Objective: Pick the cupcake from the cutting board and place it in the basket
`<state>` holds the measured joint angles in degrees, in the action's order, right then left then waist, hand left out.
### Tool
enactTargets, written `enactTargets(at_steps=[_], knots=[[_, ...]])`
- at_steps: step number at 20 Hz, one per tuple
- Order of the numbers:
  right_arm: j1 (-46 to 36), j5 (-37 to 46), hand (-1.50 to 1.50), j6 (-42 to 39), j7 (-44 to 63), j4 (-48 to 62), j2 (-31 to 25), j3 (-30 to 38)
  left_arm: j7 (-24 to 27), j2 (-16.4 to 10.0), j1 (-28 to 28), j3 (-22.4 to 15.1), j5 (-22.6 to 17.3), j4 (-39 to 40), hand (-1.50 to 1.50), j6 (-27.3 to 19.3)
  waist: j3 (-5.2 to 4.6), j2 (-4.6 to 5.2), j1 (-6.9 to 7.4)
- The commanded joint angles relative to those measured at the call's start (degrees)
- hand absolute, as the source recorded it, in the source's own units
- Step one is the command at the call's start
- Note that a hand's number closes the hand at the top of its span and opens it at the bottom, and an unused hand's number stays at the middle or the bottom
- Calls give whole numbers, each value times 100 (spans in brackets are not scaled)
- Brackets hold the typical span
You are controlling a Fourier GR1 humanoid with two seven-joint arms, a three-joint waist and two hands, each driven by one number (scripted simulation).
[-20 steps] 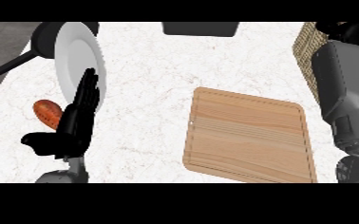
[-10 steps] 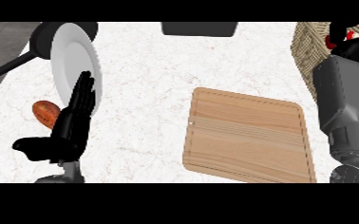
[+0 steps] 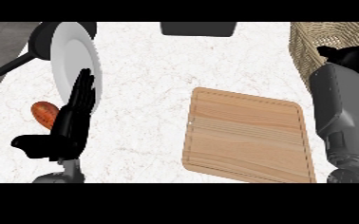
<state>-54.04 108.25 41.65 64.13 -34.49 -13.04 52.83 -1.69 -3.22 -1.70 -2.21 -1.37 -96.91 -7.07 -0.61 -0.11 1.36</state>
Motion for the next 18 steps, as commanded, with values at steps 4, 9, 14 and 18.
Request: enactTargets(at_steps=[4, 9, 14, 18], knots=[[115, 526, -150, 952, 765, -118, -53, -227, 139, -86, 150, 90, -56, 67, 0, 126, 63, 82, 48], [347, 1338, -150, 672, 1160, -946, 235, -421, 60, 53, 216, -38, 31, -96, 0, 3, 57, 25, -55], [316, 1912, -150, -98, 1549, -1964, 693, -305, -70, -47, 168, 84, 56, -143, 0, -47, 53, -23, -121], [269, 2405, -150, -319, 1757, -2994, 1109, -249, 11, 8, 71, 89, 74, 33, 0, -73, 48, -35, -170]])
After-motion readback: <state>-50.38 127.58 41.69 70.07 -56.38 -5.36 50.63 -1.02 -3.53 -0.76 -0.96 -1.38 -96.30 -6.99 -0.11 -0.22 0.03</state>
